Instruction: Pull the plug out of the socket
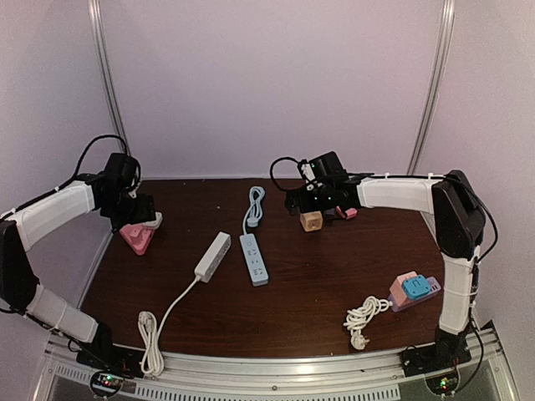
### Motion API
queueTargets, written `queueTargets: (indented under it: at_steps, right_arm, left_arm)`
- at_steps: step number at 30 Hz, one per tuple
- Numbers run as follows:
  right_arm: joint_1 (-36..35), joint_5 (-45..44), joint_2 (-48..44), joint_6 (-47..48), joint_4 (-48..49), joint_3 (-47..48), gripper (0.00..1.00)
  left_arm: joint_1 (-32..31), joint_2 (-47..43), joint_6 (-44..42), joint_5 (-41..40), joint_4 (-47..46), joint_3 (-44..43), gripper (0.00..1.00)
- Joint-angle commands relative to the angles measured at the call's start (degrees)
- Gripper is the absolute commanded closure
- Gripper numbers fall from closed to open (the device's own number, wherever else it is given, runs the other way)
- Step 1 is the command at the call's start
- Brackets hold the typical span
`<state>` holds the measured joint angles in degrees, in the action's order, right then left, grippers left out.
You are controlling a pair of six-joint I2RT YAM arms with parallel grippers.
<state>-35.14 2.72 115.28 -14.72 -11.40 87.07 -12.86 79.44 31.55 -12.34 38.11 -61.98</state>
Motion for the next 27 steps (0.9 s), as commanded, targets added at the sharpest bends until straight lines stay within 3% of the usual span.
queueTargets:
  at_steps: [1, 4, 13, 27]
  right_arm:
    - [-0.6, 1.5, -3.3, 0.6, -0.7, -0.9, 0.00]
    - [-0.7, 2.0, -4.1, 0.3, -0.3, -1.9, 0.00]
    - [-0.8, 2.6, -5.1, 0.0, 0.0, -3.4, 0.00]
    - [-0.8, 3.7, -5.5, -0.3, 0.4, -4.2, 0.00]
  left_arm:
    - [4.7, 1.8, -4.7, 1.8, -0.3, 0.3, 0.18]
    - [6.0, 4.7, -6.8, 2.2, -0.7, -0.1, 0.21]
    - [7.4, 11.1, -8.9, 0.0, -1.3, -1.7, 0.44]
    - [8.4, 17.2, -11.1, -3.4, -1.2, -4.8, 0.56]
